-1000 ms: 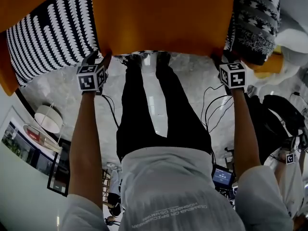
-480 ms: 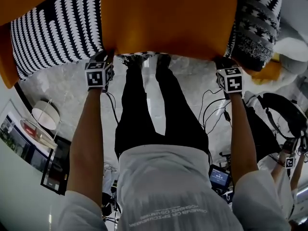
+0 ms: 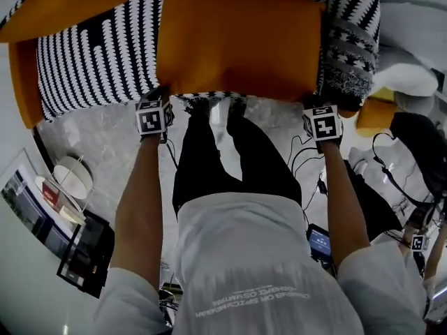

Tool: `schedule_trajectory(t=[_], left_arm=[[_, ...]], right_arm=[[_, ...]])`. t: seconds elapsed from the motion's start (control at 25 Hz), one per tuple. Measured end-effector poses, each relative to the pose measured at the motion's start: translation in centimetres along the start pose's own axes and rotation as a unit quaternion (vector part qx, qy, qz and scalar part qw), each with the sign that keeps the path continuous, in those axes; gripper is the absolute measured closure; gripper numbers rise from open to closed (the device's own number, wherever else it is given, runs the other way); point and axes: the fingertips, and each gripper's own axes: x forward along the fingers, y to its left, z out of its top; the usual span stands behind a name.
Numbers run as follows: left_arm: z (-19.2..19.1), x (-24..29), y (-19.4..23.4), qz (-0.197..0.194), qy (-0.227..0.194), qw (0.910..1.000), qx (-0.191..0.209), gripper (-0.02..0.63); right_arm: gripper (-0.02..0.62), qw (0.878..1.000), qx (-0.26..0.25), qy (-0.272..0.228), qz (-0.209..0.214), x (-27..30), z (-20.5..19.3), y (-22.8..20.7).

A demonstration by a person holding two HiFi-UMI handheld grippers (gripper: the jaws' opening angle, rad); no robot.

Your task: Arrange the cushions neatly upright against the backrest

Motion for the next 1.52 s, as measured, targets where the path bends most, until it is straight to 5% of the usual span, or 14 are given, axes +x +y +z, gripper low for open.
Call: schedule_trajectory(t=[0.28,0.56,0.96,1.52], left_arm=[[3.8,-2.1,0.9,0.005,-0.034,0.9993,-0.010,0.566],[8.4,-5.3,0.4,-0.054,-0.054,0.9949,0.066,0.568],[20.2,-9.0,0.0,-0.081,-0.154,0.9764,0.129,0.572],[34.2,-7.9,-0.2,0.016,-0.202,0.9638,0.173,0.569]], right_arm=[[0.575,0.999,-0.045,-0.022,0.012,-3.5,3.2,-0.6],[0.575,0.998,-0.060,-0.011,-0.005,-6.8,6.9,-2.4],[0.575,0.995,-0.043,-0.074,-0.044,-10.4,16.6,-8.0],[0.574,0.985,0.024,-0.165,-0.048,-10.5,27.6,-15.7]])
